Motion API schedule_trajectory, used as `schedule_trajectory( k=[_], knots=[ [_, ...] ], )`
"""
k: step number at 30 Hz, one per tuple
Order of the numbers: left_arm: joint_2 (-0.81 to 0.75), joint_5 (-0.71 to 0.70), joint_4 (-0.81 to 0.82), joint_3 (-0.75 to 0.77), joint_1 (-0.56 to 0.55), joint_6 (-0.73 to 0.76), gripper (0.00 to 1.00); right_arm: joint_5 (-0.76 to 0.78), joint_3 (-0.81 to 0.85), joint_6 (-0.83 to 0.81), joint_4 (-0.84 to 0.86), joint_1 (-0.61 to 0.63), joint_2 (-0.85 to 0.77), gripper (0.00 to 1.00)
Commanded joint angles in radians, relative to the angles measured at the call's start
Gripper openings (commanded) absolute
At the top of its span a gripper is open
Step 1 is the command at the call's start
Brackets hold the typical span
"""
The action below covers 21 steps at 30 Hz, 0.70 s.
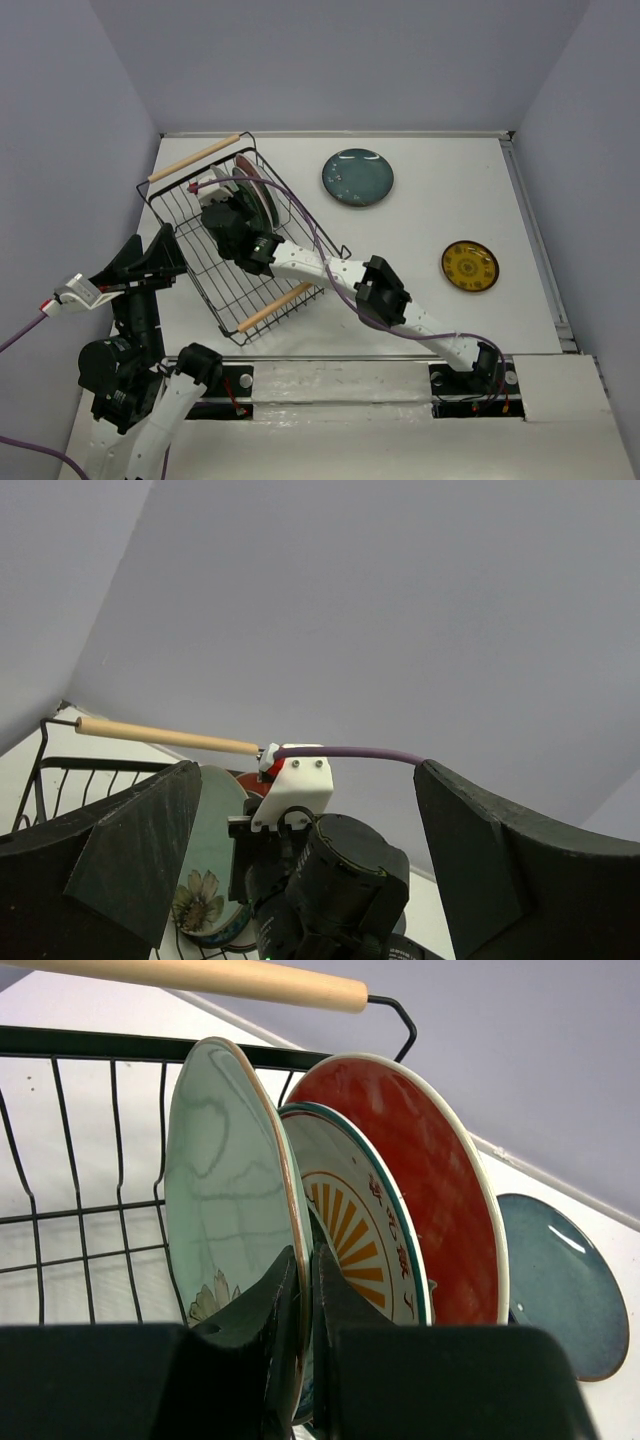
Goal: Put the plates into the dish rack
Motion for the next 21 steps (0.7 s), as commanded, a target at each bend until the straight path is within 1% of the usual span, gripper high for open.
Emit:
schedule_trajectory(
  k=[1, 2, 3, 4, 5, 6, 7, 8, 10, 15, 17, 18, 20, 21],
  knots=[
    [-0.012, -0.003, 0.033, 0.013, -0.005, -0.004, 0.99, 0.023, 0.014, 0.026, 0.13, 0.005, -0.029, 0.07],
    [-0.012, -0.003, 0.033, 0.013, -0.004, -0.004, 0.99, 0.02, 0.012, 0.027, 0.13, 0.005, -0.029, 0.07],
    [-0.014, -0.003, 0.033, 0.013, -0.004, -0.004, 0.99, 0.015, 0.011, 0.03, 0.13, 0.005, -0.029, 0.09],
    [-0.012, -0.003, 0.032, 0.012, -0.004, -0.004, 0.99, 0.009, 0.004, 0.033, 0.13, 0.005, -0.033, 0.25],
    [-0.014, -0.003, 0.032, 0.012, -0.005, -0.004, 0.99, -0.001, -0.006, 0.043, 0.129, 0.005, -0.04, 0.34],
    [-0.014, -0.003, 0.032, 0.012, -0.005, -0.004, 0.99, -0.007, -0.014, 0.047, 0.127, 0.005, -0.047, 0.4],
    [-0.012, -0.001, 0.032, 0.012, -0.004, -0.004, 0.99, -0.015, -0.02, 0.053, 0.124, 0.005, -0.067, 0.51],
    [-0.014, -0.001, 0.032, 0.012, -0.004, -0.006, 0.99, -0.023, -0.04, 0.069, 0.115, 0.005, -0.079, 0.55],
    [-0.012, 0.0, 0.03, 0.012, -0.005, -0.004, 0.99, -0.044, -0.065, 0.081, 0.112, 0.005, -0.11, 0.59],
    [-0.006, 0.005, 0.03, 0.01, -0.007, -0.004, 0.99, -0.113, -0.134, 0.142, 0.054, 0.005, -0.237, 0.59],
    [-0.006, 0.005, 0.03, 0.01, -0.007, -0.006, 0.99, -0.158, -0.202, 0.17, 0.04, 0.005, -0.294, 0.6],
    [-0.005, 0.006, 0.03, 0.01, -0.007, -0.006, 0.99, -0.205, -0.257, 0.203, 0.026, 0.005, -0.358, 0.61],
    [-0.002, 0.008, 0.03, 0.01, -0.007, -0.006, 0.99, -0.245, -0.316, 0.246, 0.014, 0.005, -0.429, 0.63],
    [-0.002, 0.011, 0.03, 0.01, -0.007, -0.006, 0.99, -0.282, -0.35, 0.26, 0.011, 0.005, -0.507, 0.64]
  ],
)
